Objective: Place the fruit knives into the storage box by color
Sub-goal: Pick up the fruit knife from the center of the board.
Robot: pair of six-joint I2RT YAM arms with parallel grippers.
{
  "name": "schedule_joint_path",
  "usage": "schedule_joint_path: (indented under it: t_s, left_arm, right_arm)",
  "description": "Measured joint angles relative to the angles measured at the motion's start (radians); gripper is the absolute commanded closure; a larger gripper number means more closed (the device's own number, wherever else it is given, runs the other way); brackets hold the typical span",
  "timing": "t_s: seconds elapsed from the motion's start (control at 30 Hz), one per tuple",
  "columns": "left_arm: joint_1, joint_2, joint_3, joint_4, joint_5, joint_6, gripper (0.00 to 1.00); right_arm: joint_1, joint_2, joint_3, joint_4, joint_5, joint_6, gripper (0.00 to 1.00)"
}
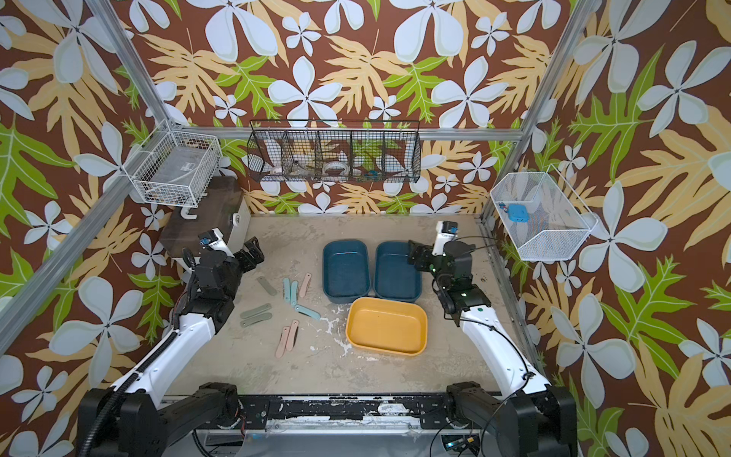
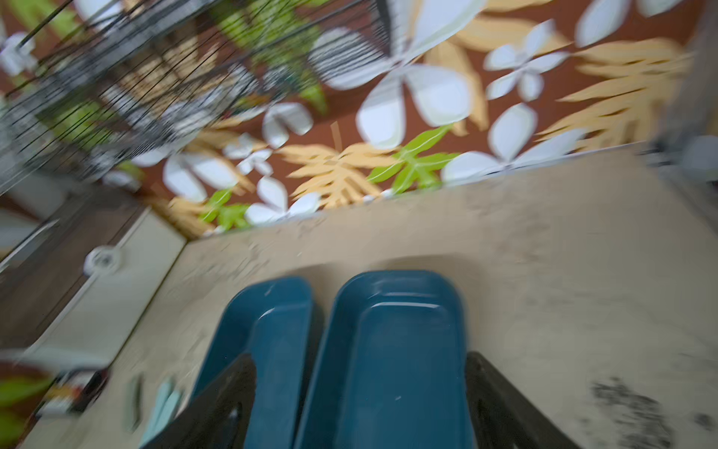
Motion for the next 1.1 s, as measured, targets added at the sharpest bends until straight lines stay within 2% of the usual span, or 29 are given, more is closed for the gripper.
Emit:
schedule_joint_path:
  t_s: [0.17,0.3,0.47,0.57,0.7,0.83,1.1]
  left_arm:
    - [0.000,-0.003,0.044,-0.146,0.040,-0.018,0.00]
    - [0.002,0.007,0.073,-0.208,0.048,-0.018,0.00]
    - [0.052,0.045,0.135,-0.240,0.028,-0.033,0.00]
    - [0.088,0.076,0.164,-0.244,0.031,-0.056,0.00]
    - [0.144,0.103,0.182,-0.254,0.051,-0.090,0.00]
    - [0.195,0.113,0.179,-0.261,0.063,-0.126,0.00]
    - [0.214,0.113,0.153,-0.261,0.087,-0.162,0.00]
  right_arm:
    - [0.283,0.090,0.122,-0.175,-0.065,-0.093,0.18]
    - [0.447,0.222,0.232,-0.275,-0.092,-0.174,0.22]
    - [0.584,0.429,0.359,-0.378,-0.105,-0.264,0.23]
    - [0.653,0.541,0.438,-0.430,-0.072,-0.313,0.25]
    - [0.705,0.676,0.533,-0.472,-0.037,-0.364,0.27]
    - [0.707,0.800,0.623,-0.505,0.002,-0.396,0.29]
    - [0.714,0.998,0.818,-0.578,0.051,-0.439,0.34]
